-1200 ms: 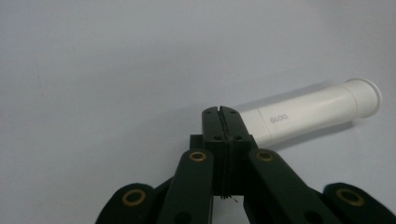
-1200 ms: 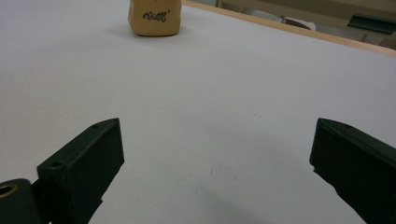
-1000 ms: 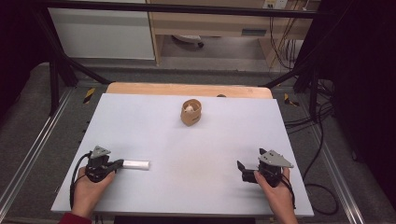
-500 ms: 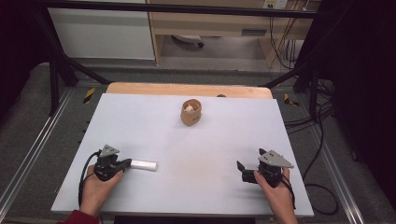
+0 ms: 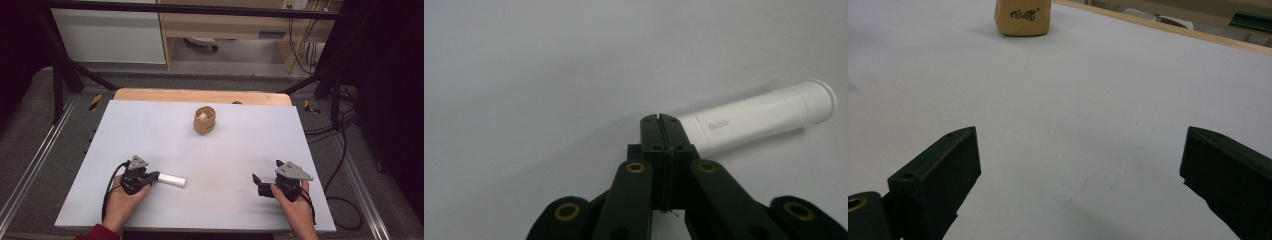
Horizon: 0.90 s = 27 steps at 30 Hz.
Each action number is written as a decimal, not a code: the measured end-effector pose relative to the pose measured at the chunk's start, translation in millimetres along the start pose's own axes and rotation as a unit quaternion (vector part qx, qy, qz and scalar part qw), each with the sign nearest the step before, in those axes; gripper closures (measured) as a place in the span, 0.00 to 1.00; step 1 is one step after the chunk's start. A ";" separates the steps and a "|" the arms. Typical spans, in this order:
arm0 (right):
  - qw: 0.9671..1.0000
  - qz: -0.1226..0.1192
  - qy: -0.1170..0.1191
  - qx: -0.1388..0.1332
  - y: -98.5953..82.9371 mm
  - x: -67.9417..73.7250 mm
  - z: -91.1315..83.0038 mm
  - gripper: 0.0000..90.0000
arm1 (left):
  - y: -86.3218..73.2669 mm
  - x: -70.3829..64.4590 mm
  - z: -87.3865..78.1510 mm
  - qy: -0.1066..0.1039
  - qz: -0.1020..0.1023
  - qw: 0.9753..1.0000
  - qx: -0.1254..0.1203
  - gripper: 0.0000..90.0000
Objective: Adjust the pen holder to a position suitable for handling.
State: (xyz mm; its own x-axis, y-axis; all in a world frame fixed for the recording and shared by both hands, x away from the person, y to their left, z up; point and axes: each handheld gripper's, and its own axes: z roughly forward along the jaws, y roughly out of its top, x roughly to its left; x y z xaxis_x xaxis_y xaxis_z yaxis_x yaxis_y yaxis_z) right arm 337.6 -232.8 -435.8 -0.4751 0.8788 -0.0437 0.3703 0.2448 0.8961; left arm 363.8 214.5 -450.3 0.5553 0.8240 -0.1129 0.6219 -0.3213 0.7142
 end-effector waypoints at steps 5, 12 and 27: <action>1.000 -0.003 0.003 0.002 0.2 1.6 -0.1 0.04 | 5.4 -21.0 9.2 -0.017 0.029 0.999 0.001 1.00; 1.000 -0.008 0.006 0.004 0.3 4.3 0.2 0.04 | 10.1 -46.5 21.6 -0.038 0.052 0.998 0.002 1.00; 1.000 -0.007 0.012 0.012 1.4 9.4 2.2 0.04 | 16.0 -84.0 34.7 -0.081 0.083 0.993 0.003 1.00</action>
State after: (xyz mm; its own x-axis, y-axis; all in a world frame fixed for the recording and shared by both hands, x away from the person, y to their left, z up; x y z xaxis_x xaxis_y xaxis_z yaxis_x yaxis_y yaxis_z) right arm 335.4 -223.3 -435.9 -0.4999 0.8649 -0.0459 0.3817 0.2676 0.8847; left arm 346.2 123.9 -453.5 0.7323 0.6730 -0.1039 0.5173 -0.4505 0.7276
